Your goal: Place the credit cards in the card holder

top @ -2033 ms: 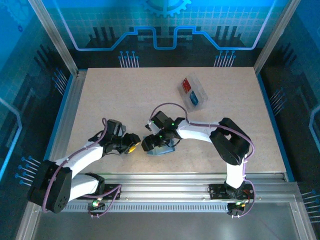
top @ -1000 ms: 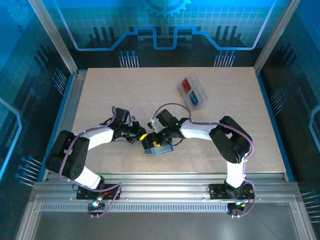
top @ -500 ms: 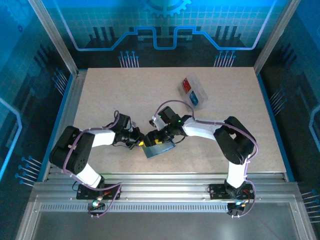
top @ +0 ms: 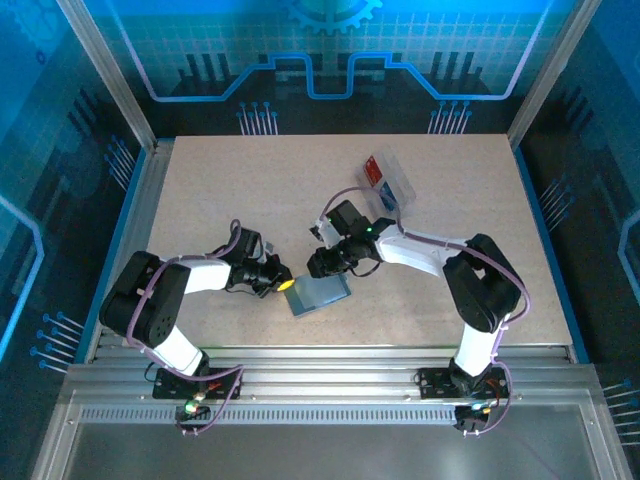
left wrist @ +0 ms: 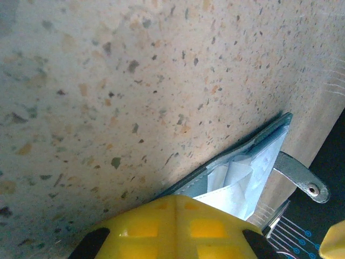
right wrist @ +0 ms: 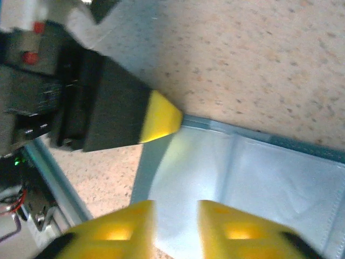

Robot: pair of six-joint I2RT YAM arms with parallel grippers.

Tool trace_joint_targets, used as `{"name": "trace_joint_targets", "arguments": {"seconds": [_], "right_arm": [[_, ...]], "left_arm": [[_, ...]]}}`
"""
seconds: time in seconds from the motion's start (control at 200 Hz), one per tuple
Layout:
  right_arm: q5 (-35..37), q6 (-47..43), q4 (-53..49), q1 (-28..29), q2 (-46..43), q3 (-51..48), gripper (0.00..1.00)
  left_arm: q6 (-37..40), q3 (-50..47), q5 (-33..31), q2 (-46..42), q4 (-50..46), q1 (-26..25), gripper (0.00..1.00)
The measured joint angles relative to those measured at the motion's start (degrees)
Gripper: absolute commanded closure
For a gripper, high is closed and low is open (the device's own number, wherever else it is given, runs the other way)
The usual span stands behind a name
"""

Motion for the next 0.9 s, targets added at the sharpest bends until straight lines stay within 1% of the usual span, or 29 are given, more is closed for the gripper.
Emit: {"name": "trace_joint_targets", "arguments": {"seconds": [0.06, 0.36, 0.39, 0.425, 0.515, 0.6, 0.68, 0.735, 0.84, 0.895], "right_arm": [[1.57, -0.26, -0.76, 0.00, 0.94, -0.02, 1.00], [8.24, 0.39, -2.56, 0.28, 3.32, -1.33, 1.00], [8.76, 0.39, -2.60, 0.46, 3.65, -1.29, 0.94], [9.11, 0.46, -2.75, 0.81, 4.11, -1.22, 0.84], [9.40, -0.20, -2.91, 1.97, 5.20, -0.85, 0.70], [9.70, -0.17, -2.82, 2.86, 5.20, -0.22, 0.64], [10.25, -0.46, -2.71, 3.45, 5.20, -0.13, 0.62], [10.58, -0.46, -2.73, 3.74, 5.20, -0.11, 0.57], [10.97, -0.68, -2.60, 4.22, 5.20, 0.00, 0.55], [11.43, -0.59, -2.64, 4.50, 5.20, 0.11, 0.52]], "left_arm": [[0.17, 0.00, -0.02, -0.09, -0.15, 0.00, 0.93], [1.53, 0.02, -0.33, -1.66, -2.75, 0.00, 0.89], [1.68, 0.02, -0.24, -1.90, -2.91, 0.00, 0.88], [1.70, 0.07, -0.09, -2.14, -3.06, 0.00, 0.87], [1.81, 0.63, 0.85, -2.89, -3.85, 0.00, 0.85], [2.14, 1.44, 1.03, -4.83, -5.46, 0.00, 0.82], [2.75, 2.34, 0.76, -7.89, -7.65, 0.00, 0.80], [3.08, 3.08, 0.17, -10.34, -9.33, 0.00, 0.79], [3.50, 4.70, -0.85, -13.88, -12.13, 0.00, 0.78], [4.07, 5.49, -1.14, -14.84, -13.27, -0.09, 0.78]]}}
